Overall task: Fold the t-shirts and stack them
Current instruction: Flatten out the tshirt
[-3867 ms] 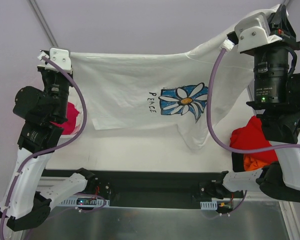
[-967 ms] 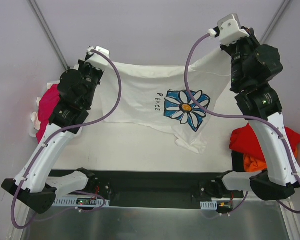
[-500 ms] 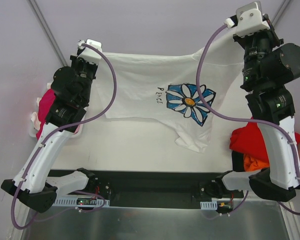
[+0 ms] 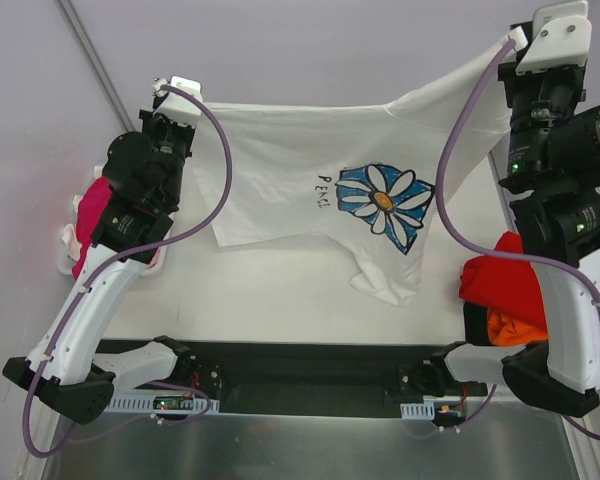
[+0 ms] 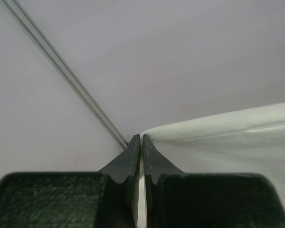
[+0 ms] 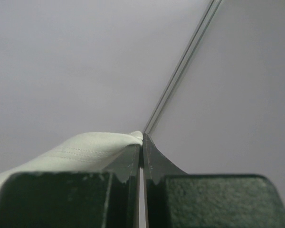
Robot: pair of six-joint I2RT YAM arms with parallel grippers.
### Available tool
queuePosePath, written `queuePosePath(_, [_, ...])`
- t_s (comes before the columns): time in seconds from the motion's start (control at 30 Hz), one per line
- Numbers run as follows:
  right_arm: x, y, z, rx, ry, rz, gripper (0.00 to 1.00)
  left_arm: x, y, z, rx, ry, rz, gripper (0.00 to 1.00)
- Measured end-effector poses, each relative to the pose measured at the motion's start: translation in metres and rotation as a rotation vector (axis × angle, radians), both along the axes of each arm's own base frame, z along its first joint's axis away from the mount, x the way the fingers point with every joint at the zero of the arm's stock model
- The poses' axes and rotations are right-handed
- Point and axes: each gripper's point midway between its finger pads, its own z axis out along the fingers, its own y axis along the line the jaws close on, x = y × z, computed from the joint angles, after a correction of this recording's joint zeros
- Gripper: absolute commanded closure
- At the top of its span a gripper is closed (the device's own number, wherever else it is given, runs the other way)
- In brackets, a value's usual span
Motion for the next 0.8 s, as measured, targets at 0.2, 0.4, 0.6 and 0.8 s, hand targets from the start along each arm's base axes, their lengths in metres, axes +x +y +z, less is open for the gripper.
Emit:
queuePosePath(0.2, [-0.012, -0.005, 0.018, 0.065, -0.041, 0.024, 0.99, 0.000, 0.000, 0.001, 0.000, -0.001, 0.001, 1.00])
queuePosePath(0.4, [-0.017, -0.005, 0.020, 0.091, -0.045, 0.047, 0.99, -0.002, 0.001, 0.010, -0.010, -0.023, 0.001, 1.00])
queuePosePath(0.6, [-0.012, 0.000, 0.015, 0.105, -0.026, 0.070, 0.99, -0.003, 0.002, 0.014, -0.015, -0.032, 0.001, 1.00])
queuePosePath(0.8, [-0.007, 0.005, 0.017, 0.128, -0.023, 0.088, 0.99, -0.002, 0.001, 0.014, -0.014, -0.031, 0.003, 1.00])
